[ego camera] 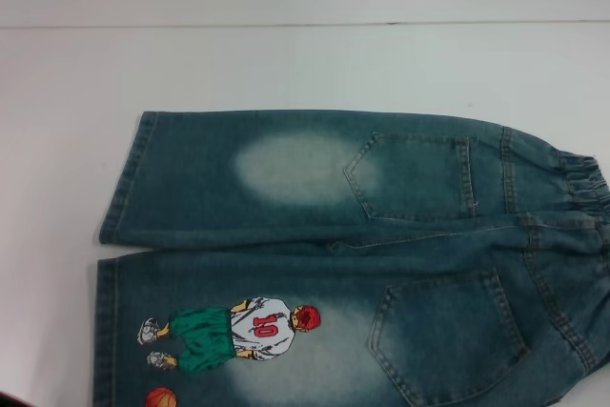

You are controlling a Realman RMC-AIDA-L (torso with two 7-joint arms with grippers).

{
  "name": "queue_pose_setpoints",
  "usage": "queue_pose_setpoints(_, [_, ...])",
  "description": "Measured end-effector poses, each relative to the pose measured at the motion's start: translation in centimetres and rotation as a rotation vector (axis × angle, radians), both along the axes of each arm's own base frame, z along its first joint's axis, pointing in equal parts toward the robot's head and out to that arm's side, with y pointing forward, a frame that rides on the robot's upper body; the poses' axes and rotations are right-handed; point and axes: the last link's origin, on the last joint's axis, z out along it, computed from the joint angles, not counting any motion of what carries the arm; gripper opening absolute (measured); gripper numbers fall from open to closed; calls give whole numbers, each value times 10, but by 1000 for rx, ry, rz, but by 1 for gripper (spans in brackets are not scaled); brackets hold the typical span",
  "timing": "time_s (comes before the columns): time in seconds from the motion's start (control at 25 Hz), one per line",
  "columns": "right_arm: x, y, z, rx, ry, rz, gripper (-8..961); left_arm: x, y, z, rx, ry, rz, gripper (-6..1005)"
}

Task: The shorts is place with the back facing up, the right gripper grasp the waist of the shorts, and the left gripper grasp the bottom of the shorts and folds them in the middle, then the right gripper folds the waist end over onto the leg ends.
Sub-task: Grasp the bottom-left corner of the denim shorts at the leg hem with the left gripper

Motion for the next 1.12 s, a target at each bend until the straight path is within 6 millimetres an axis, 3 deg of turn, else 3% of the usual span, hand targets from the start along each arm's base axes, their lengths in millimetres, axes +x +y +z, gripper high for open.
queue_pose_setpoints(1.12, [0, 0, 0, 1, 0, 0, 77, 4, 1, -5, -15, -24, -6, 750])
